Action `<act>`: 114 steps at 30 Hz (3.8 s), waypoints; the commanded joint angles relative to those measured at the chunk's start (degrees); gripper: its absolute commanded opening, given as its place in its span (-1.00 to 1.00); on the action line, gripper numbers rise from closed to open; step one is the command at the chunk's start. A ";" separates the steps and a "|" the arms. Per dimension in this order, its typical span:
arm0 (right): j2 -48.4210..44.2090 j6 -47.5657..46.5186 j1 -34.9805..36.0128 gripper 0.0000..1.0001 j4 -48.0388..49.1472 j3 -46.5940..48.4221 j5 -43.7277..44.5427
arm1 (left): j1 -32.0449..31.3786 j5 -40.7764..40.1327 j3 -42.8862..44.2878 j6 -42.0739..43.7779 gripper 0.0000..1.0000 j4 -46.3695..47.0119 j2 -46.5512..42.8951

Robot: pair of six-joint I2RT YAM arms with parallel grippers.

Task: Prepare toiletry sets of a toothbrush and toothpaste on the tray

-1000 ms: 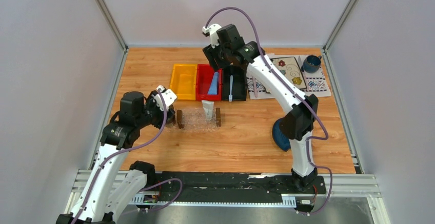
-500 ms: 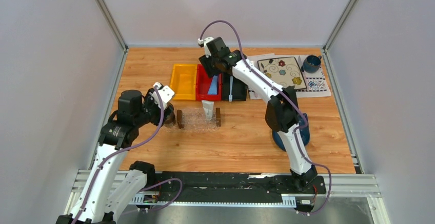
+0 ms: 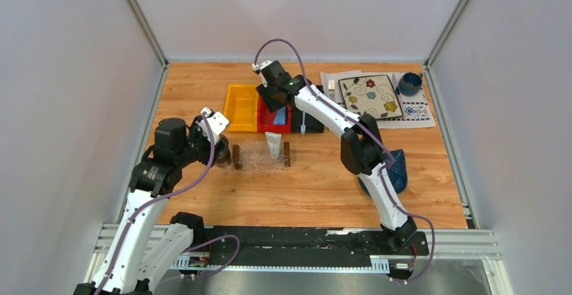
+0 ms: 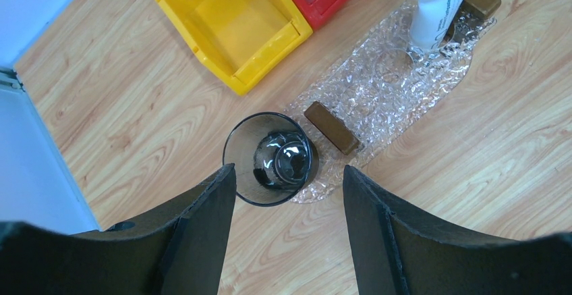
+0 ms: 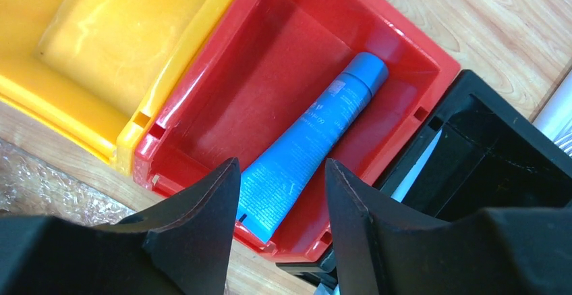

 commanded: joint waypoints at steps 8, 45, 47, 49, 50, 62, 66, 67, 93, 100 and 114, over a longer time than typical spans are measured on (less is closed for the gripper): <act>4.24 -2.91 2.12 0.08 -4.04 3.54 7.43 | 0.52 0.80 0.39 -0.56 0.35 1.22 -1.04; 12.77 -6.51 2.12 0.25 -7.99 10.93 15.52 | 0.52 0.97 -0.93 0.84 0.35 1.57 -0.78; 13.29 -6.69 2.12 0.25 -7.99 10.84 15.79 | 0.52 0.88 -1.19 0.76 0.35 1.84 -0.87; 13.56 -6.87 2.12 0.26 -8.08 10.75 15.96 | 0.52 0.88 -1.37 0.93 0.35 1.92 -0.87; 13.64 -6.87 2.20 0.26 -8.08 10.66 16.05 | 0.52 0.71 -1.54 0.93 0.35 2.10 -0.87; 15.49 -8.01 2.91 0.09 -7.82 10.57 16.75 | 0.60 0.62 -1.99 1.37 0.34 1.66 -1.04; 15.23 -8.01 3.08 -0.06 -7.82 10.58 17.02 | 0.60 0.71 -1.98 1.46 0.35 1.57 -1.22; 15.23 -8.10 3.08 -0.10 -7.82 10.66 17.10 | 0.52 0.71 -1.99 1.55 0.35 1.57 -1.22; 11.18 -9.68 3.52 -0.70 -4.92 13.38 21.06 | 0.60 0.97 -2.16 2.16 0.34 1.05 -1.75; 11.45 -9.24 2.91 -0.76 -3.95 14.27 21.76 | 0.60 0.88 -2.25 2.25 0.34 1.05 -1.75; 10.75 -6.69 1.85 -0.89 -1.84 14.18 20.80 | 0.52 0.53 -2.25 2.60 0.34 1.13 -1.31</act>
